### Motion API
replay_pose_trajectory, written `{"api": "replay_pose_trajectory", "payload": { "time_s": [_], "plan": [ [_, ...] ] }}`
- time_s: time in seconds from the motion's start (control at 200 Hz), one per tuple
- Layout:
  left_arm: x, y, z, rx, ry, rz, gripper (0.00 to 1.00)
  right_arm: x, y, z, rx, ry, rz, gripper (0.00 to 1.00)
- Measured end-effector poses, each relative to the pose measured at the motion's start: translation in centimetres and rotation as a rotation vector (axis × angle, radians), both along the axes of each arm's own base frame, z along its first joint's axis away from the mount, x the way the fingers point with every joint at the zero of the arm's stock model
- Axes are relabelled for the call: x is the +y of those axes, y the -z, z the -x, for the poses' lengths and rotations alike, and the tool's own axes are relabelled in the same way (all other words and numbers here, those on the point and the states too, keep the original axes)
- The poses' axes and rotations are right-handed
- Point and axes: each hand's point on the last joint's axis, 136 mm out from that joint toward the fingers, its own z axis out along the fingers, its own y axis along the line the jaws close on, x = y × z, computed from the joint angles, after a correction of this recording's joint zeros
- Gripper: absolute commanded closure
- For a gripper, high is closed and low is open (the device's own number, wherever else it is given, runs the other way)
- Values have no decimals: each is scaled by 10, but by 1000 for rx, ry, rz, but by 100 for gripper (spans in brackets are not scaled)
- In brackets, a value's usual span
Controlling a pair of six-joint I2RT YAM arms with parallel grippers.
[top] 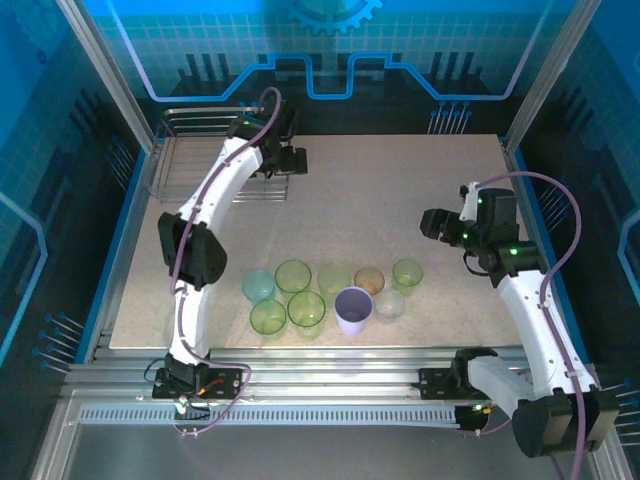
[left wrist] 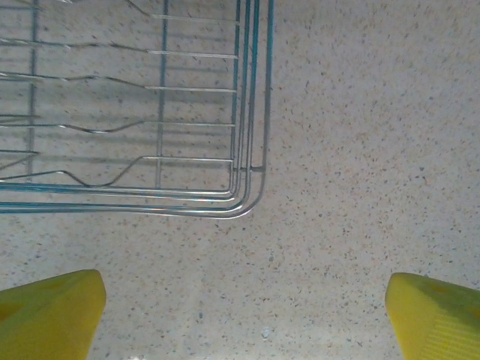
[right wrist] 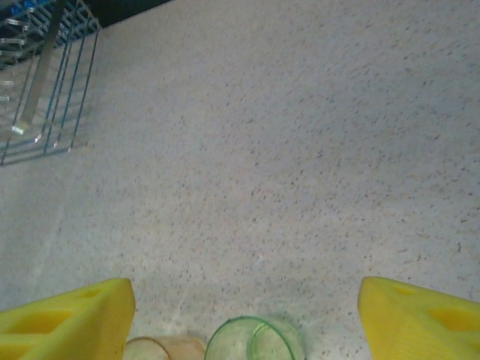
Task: Load the cups into the dish rack
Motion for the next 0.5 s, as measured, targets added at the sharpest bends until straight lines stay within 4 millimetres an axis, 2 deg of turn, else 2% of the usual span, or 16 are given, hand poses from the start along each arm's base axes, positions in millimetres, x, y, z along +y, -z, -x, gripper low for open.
{"api": "replay_pose_trajectory", "payload": {
  "time_s": [0.105,0.225,0.315,0.5],
  "plan": [
    [-10,14,-12,11,10,-4,9,17,9,12,27,-51,-3,25],
    [-17,20,-30,-10,12,2,13,32,17,29,52,-101,0,26],
    [-19,27,-38,-16,9,-4,19,37,19,36,64,-117,10,28],
    [-17,50,-43,15,3,-33,30,39,19,49,72,-128,33,30]
  ]
}}
